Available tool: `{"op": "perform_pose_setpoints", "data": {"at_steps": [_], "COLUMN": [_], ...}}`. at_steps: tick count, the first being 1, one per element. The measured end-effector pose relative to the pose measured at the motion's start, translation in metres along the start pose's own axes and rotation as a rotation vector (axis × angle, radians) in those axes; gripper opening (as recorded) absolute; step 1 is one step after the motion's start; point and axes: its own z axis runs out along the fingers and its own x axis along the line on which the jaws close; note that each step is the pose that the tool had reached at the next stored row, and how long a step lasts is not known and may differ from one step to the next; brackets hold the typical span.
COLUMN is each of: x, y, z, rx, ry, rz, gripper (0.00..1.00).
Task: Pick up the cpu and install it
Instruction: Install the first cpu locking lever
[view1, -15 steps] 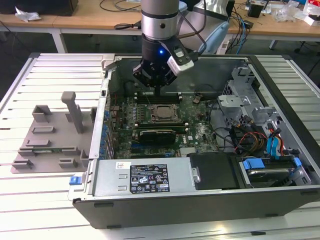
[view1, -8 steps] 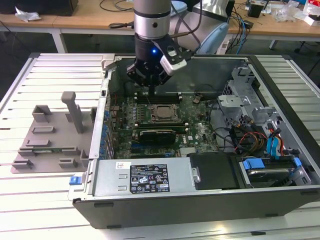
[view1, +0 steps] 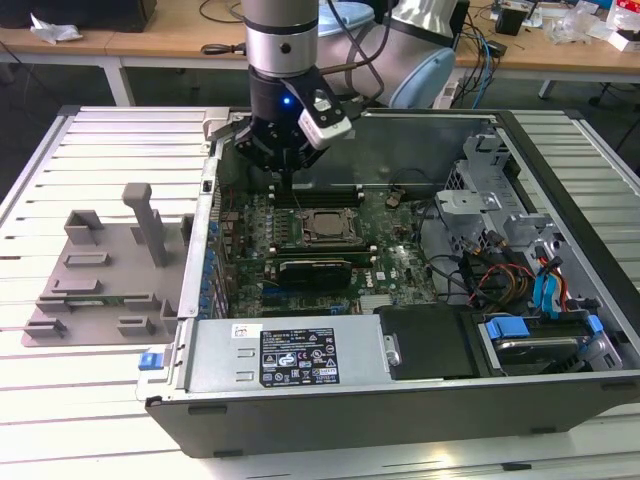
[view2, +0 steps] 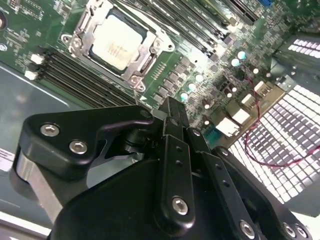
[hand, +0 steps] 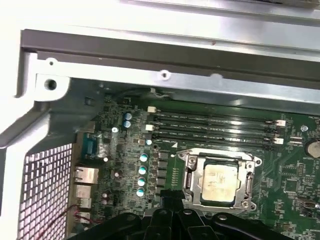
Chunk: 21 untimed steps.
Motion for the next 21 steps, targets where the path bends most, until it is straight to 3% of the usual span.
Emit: {"op": "perform_pose_setpoints", "data": {"at_steps": [4,6,8,13,18,21], "x": [0.0081,0.0091,0.0101,0.0102,0.0104,0.0105], "y": [0.0008,0.0008,0.0010,0.0010,0.0011,0.0011], "z": [0.0000,0.0000,0.0000,0.0001,0.0052,0.0082], "rx": [-0.0016,-0.0135,-0.0698,-0.0721,-0.1109,-0.1163], "ry": [-0.0002,-0.0013,-0.0069,-0.0070,-0.0109,-0.0112], "rz": [0.000,0.000,0.001,0.001,0.002,0.002], "gripper": [0.11,0.11,0.11,0.11,0.11,0.11]}}
